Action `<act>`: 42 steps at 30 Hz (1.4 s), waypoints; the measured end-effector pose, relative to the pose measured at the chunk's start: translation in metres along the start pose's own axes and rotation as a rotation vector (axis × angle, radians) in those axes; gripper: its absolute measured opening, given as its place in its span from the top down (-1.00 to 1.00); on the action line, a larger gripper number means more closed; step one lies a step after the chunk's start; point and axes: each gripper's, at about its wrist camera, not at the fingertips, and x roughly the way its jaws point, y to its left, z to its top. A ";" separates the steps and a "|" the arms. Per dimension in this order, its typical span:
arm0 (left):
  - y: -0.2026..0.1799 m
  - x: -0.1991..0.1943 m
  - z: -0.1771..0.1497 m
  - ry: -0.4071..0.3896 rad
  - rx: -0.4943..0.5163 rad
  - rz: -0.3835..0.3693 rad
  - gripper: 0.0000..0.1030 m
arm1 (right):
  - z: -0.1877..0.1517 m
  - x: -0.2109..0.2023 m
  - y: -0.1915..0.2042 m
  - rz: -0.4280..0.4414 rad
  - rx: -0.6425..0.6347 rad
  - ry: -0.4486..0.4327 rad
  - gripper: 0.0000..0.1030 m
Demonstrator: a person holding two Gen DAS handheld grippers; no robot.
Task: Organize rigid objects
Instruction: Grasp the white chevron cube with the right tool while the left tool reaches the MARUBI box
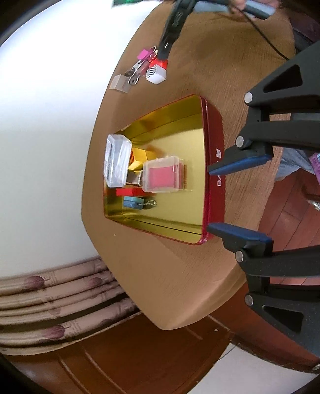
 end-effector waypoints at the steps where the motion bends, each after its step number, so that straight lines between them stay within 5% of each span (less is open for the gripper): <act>1: 0.000 -0.001 0.000 -0.007 0.003 0.002 0.21 | 0.003 0.007 0.005 -0.010 -0.018 0.009 -0.08; 6: 0.004 0.007 0.000 0.035 -0.006 -0.038 0.21 | 0.012 0.036 0.014 -0.066 -0.048 0.057 0.15; 13: 0.006 0.011 0.000 0.063 -0.018 -0.068 0.21 | 0.023 0.053 0.014 -0.097 -0.057 0.084 0.17; 15: 0.005 0.013 0.000 0.069 -0.011 -0.074 0.21 | 0.026 0.056 0.015 -0.111 -0.062 0.099 0.42; 17: 0.003 0.013 -0.001 0.069 -0.001 -0.066 0.21 | 0.026 0.058 0.017 -0.113 -0.061 0.118 0.46; 25: 0.002 0.009 -0.001 0.050 0.002 -0.077 0.21 | -0.009 -0.027 -0.009 -0.132 -0.025 0.013 0.47; 31: -0.021 -0.009 0.004 0.026 0.068 -0.230 0.21 | -0.053 -0.072 -0.103 -0.386 0.031 0.042 0.46; 34: -0.041 -0.019 0.023 -0.009 0.108 -0.270 0.15 | -0.069 -0.082 -0.140 -0.492 0.030 0.043 0.47; 37: -0.072 -0.020 0.060 -0.035 0.159 -0.293 -0.23 | -0.078 -0.089 -0.165 -0.498 0.067 0.022 0.47; 42: -0.142 0.011 0.137 -0.004 0.249 -0.325 -0.25 | -0.082 -0.094 -0.175 -0.470 0.082 -0.028 0.47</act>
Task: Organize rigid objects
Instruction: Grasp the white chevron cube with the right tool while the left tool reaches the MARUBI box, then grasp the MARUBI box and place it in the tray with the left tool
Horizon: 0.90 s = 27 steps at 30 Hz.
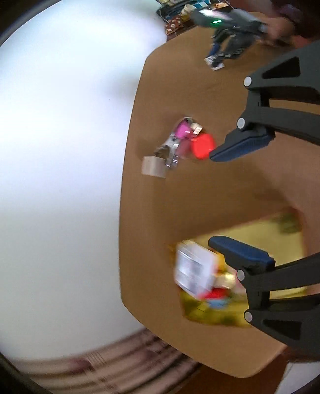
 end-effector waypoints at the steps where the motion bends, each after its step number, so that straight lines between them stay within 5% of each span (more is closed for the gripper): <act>1: -0.009 0.014 0.018 0.012 0.026 -0.012 -0.25 | 0.000 0.000 -0.001 0.012 0.006 -0.006 0.47; 10: -0.060 0.138 0.108 0.164 0.167 0.001 -0.25 | -0.005 -0.001 -0.005 0.094 0.045 -0.035 0.47; 27: -0.090 0.236 0.116 0.366 0.283 0.034 -0.25 | -0.005 0.000 -0.011 0.176 0.068 -0.010 0.45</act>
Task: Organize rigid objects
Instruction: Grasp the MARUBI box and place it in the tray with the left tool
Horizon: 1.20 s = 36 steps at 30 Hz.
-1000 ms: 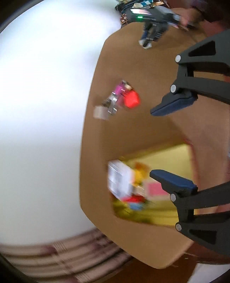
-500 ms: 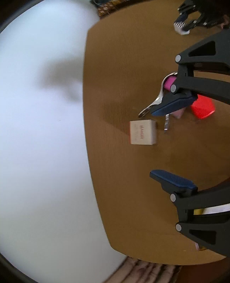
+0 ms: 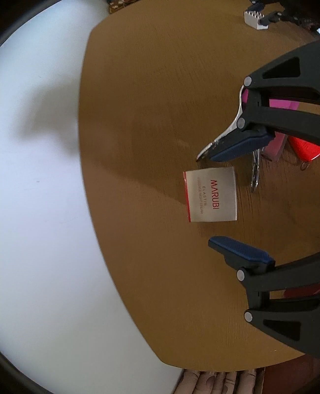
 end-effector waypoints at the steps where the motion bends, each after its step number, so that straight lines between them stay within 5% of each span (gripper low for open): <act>1: 0.000 0.006 0.000 0.015 -0.004 0.008 -0.25 | 0.000 0.000 -0.001 0.002 0.000 0.001 0.45; 2: 0.003 0.015 0.002 0.045 -0.021 0.012 0.03 | 0.000 0.000 -0.001 0.001 0.000 0.003 0.45; 3: 0.006 0.019 -0.001 0.059 -0.044 0.000 0.08 | 0.000 -0.001 -0.003 0.000 0.001 0.006 0.45; 10: 0.028 -0.009 -0.018 -0.056 -0.169 -0.030 0.11 | 0.001 0.005 -0.002 -0.007 0.003 0.025 0.44; 14: 0.051 -0.075 -0.057 -0.144 -0.259 -0.075 0.11 | 0.001 0.006 -0.003 -0.012 0.006 0.036 0.44; 16: 0.064 -0.109 -0.086 -0.169 -0.279 -0.040 0.11 | 0.000 0.008 -0.003 -0.012 0.005 0.045 0.44; 20: 0.106 -0.149 -0.155 -0.132 -0.366 -0.042 0.10 | 0.001 0.010 -0.001 -0.018 0.001 0.051 0.45; 24: 0.123 -0.137 -0.202 -0.047 -0.393 0.013 0.10 | 0.002 0.012 0.000 -0.025 0.000 0.056 0.46; 27: 0.123 -0.109 -0.230 -0.003 -0.402 -0.018 0.09 | 0.003 0.015 0.001 -0.031 -0.004 0.067 0.46; 36: 0.098 -0.058 -0.240 -0.009 -0.317 -0.002 0.05 | 0.008 0.026 0.011 -0.052 -0.030 0.079 0.46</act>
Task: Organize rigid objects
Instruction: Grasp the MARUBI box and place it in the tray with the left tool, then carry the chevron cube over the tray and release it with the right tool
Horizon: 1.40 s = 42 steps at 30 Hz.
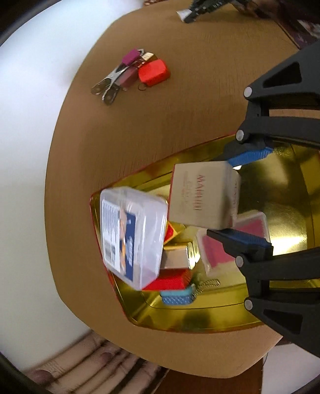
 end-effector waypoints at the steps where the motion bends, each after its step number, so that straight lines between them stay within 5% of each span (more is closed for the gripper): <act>1: -0.006 0.002 -0.001 -0.008 0.018 0.015 0.05 | 0.001 0.001 0.001 0.001 -0.001 0.001 0.46; 7: -0.012 -0.033 -0.018 -0.156 -0.005 0.133 0.01 | 0.003 0.004 -0.001 0.017 0.008 0.013 0.47; 15: 0.030 -0.090 -0.082 -0.286 -0.227 0.022 -0.05 | 0.011 -0.008 -0.004 0.111 0.088 0.044 0.47; 19: 0.055 -0.106 -0.125 -0.352 -0.366 0.149 -0.05 | 0.026 -0.039 0.028 0.185 0.057 0.005 0.47; 25: 0.091 -0.111 -0.162 -0.384 -0.497 0.238 -0.05 | 0.068 -0.076 0.150 0.416 -0.101 -0.023 0.47; 30: 0.098 -0.121 -0.171 -0.448 -0.508 0.314 -0.05 | 0.090 -0.067 0.293 0.632 -0.235 0.056 0.47; 36: 0.101 -0.132 -0.177 -0.499 -0.512 0.310 -0.06 | 0.092 -0.015 0.408 0.623 -0.309 0.176 0.47; 42: 0.110 -0.127 -0.175 -0.480 -0.521 0.256 -0.06 | 0.086 0.016 0.444 0.571 -0.306 0.226 0.47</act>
